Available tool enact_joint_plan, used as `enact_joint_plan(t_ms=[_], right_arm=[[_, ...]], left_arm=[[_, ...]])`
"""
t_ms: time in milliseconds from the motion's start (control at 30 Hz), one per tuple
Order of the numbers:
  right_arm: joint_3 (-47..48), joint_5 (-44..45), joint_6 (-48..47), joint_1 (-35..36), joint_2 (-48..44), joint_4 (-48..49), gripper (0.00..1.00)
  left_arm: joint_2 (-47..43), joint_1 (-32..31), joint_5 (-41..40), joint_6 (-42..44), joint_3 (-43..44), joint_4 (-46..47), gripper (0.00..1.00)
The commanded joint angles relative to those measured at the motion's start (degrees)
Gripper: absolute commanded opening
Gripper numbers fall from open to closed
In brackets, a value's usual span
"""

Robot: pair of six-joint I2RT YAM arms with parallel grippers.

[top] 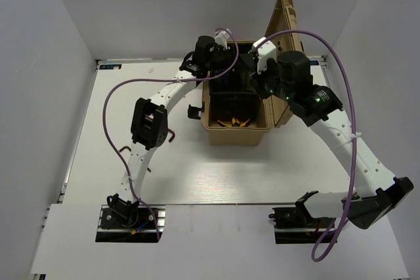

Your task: Sort the tools into containers

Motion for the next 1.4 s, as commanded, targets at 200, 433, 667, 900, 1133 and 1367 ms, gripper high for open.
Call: enact_joint_plan(t_ms=[200,433,667,900,1133,1367], right_arm=[[1.33,-5.45,0.88,-0.62,-1.05,0.21,0.0],[0.54,-29.25,-4.57,-0.36,0.52,-4.27,0.11],[4.65,-33.16,0.78,3.06,14.8,-1.37,0.22],[31.56,-16.66,5.54,14.65,39.86,-7.15,0.27],[39.03,-9.87,4.75,20.99,53.61,-1.29,0.43],[39.21,-7.32,3.88,23.63,61.61,3.81,0.48]], left_arm=[[-4.91,-0.3,-1.54,0.93,3.83,-1.25,0.59],[-32.03,1.1,-24.13,11.82,-15.99,-12.67,0.0],[-68.23,2.51,-59.08,14.22,-47.47,-24.18,0.79],[-88.93,3.66,-77.02,-3.96,-69.45,-43.24,0.96],[-105.71,3.66,-85.02,-12.69,-72.46,-55.4,0.96],[-119.61,3.66,-84.69,-5.67,-80.36,-48.64,0.96]])
